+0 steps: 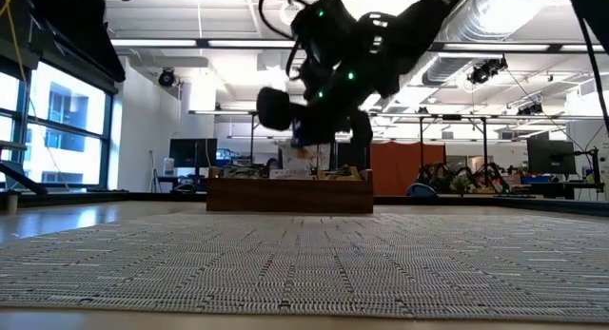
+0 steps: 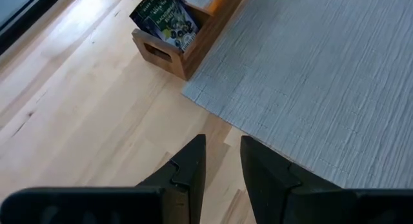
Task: Pick & Place Tea
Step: Put the white tea bag into the middle section of the wooden organizer
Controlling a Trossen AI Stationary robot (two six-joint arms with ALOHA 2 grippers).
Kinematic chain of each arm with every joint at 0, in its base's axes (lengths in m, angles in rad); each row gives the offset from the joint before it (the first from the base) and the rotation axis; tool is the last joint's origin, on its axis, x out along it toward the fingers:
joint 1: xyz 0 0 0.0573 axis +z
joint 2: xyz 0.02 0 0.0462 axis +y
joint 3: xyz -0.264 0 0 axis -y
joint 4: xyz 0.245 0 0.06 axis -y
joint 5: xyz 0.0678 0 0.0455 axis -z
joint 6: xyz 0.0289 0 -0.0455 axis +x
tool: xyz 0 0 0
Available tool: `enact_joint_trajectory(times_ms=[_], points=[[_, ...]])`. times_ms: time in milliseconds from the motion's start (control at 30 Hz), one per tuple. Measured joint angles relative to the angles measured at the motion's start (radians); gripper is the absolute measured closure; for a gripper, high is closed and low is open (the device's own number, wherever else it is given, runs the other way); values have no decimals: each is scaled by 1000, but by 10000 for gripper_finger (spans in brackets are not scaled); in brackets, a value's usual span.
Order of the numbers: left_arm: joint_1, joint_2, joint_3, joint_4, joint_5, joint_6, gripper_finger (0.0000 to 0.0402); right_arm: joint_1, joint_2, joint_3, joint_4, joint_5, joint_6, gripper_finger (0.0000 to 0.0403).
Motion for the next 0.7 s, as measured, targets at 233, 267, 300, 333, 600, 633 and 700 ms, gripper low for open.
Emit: enact_joint_trajectory(times_ms=[233, 267, 300, 333, 600, 633, 700], points=[[0, 0, 0, -5, 6, 32, 305, -21, 53, 0, 48, -27, 70, 391], [0, 0, 0, -5, 6, 32, 305, -25, 54, 0, 56, -60, 65, 385], [0, 0, 0, -6, 7, 32, 305, -30, 55, 1, 56, -90, 50, 380], [0, 0, 0, -7, 7, 33, 305, -32, 56, 1, 53, -113, 32, 373], [0, 0, 0, -7, 11, 30, 305, -31, 57, 1, 62, -97, 3, 317], [0, 0, 0, -7, 13, 30, 305, -31, 57, 1, 62, -94, -2, 312], [0, 0, 0, -7, 25, 30, 305, -30, 50, 1, 60, -83, -37, 305]])
